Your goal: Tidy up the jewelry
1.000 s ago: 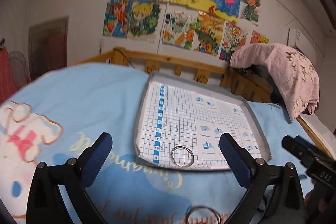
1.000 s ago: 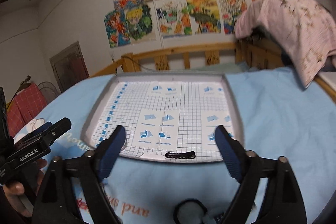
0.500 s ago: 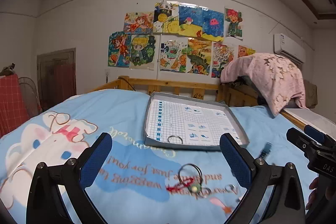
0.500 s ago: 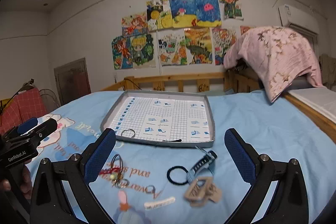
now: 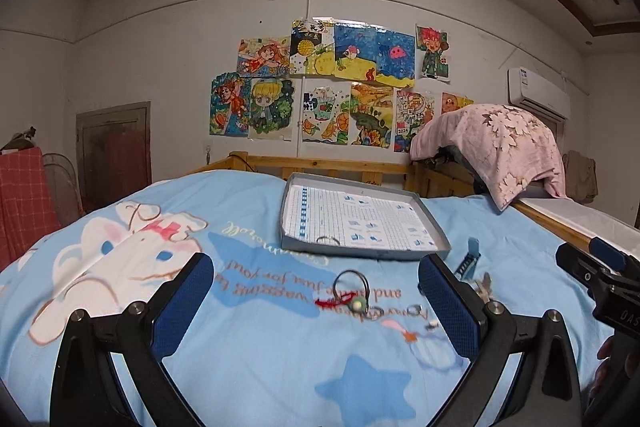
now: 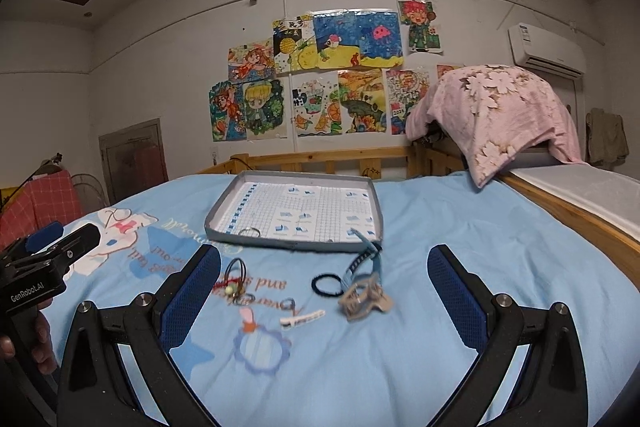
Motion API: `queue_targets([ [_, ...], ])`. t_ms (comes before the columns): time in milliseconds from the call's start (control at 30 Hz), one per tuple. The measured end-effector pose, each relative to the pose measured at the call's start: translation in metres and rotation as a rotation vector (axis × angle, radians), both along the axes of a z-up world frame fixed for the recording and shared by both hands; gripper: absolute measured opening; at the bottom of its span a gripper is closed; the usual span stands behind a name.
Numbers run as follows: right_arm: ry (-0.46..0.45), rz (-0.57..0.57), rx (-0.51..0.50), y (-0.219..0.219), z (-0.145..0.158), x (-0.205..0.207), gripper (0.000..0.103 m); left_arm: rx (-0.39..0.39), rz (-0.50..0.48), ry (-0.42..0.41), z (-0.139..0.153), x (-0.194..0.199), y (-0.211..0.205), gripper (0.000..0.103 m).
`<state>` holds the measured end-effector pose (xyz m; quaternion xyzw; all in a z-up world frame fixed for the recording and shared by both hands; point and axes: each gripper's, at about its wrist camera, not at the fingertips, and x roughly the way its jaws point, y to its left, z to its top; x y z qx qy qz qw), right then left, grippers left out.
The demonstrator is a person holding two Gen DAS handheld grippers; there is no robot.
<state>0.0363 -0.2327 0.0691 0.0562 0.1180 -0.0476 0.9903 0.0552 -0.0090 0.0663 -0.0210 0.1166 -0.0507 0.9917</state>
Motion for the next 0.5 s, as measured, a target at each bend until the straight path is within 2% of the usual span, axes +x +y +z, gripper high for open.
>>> queue_targets([
  [233,0.000,-0.033,0.025,0.000,-0.010,-0.041,0.102,-0.006,0.006,0.007,-0.009,-0.031,0.005,0.103],
  [500,-0.021,-0.049,0.014,0.002,-0.015,-0.065,0.102,0.008,0.002,-0.022,-0.014,-0.056,0.005,0.103],
])
